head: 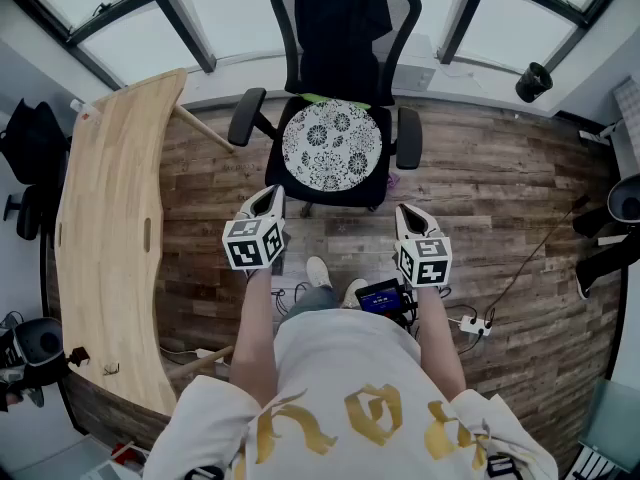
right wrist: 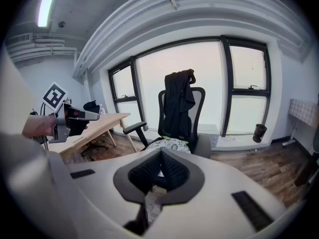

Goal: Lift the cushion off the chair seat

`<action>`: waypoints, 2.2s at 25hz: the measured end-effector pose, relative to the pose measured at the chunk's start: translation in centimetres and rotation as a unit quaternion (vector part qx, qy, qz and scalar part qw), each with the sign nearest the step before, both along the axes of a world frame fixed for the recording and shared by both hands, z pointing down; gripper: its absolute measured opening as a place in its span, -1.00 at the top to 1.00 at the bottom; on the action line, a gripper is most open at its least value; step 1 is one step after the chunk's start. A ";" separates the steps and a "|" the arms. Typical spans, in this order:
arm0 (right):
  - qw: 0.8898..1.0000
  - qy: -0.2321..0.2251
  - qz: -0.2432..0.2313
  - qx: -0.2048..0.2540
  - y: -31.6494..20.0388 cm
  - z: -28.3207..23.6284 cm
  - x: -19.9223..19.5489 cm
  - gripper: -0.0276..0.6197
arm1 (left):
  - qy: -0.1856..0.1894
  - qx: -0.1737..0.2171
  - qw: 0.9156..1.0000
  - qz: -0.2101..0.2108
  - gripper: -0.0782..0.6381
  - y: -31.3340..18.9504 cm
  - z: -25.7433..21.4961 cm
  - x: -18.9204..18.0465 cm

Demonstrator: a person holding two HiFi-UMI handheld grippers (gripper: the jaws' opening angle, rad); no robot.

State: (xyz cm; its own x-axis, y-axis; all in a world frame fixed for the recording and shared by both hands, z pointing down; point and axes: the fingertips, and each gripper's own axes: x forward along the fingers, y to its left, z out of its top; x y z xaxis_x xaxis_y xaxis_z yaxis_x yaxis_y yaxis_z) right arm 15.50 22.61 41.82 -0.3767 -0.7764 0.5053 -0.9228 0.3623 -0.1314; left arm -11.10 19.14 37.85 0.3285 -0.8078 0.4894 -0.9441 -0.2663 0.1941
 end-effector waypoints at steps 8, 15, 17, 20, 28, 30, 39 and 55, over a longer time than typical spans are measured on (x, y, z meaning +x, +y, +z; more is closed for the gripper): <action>1.000 0.008 -0.029 -0.004 0.1 0.1 0.1 0.88 | 0.009 0.002 1.000 -0.015 0.76 -0.1 -0.2 -0.8; 0.999 0.004 -0.042 -0.011 0.4 0.3 -0.6 0.88 | 0.024 -0.001 0.999 -0.022 0.76 0.4 -0.1 -1.3; 1.000 -0.005 -0.028 -0.012 0.2 0.1 0.0 0.88 | 0.037 0.004 0.999 -0.020 0.76 0.2 -0.4 -0.8; 1.000 -0.014 -0.011 -0.011 0.0 -0.2 0.4 0.88 | 0.039 0.007 0.999 -0.018 0.76 0.2 -0.8 -0.8; 1.000 -0.008 -0.017 -0.006 0.1 -0.4 0.6 0.88 | 0.014 0.001 1.000 -0.023 0.76 0.7 -0.7 -0.9; 1.000 0.007 -0.015 -0.002 0.1 -0.3 1.1 0.88 | 0.016 0.001 0.999 -0.028 0.75 1.1 -0.8 -0.7; 0.999 0.028 -0.026 0.000 -2.6 0.3 -0.2 0.88 | 0.018 -0.010 0.999 -0.037 0.76 -0.3 0.8 -1.5; 0.998 0.042 -0.019 -0.036 -16.9 2.8 -4.6 0.88 | 0.018 -0.050 0.999 0.005 0.76 -16.4 5.1 -4.4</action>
State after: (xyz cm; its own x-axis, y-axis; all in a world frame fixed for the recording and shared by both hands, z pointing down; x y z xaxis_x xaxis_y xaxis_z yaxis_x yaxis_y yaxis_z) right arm 10.95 5.75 44.58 -0.3591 -0.7230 0.5902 -0.9173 0.3901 -0.0802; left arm -15.47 2.77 42.92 0.3552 -0.7527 0.5544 -0.9334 -0.2535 0.2538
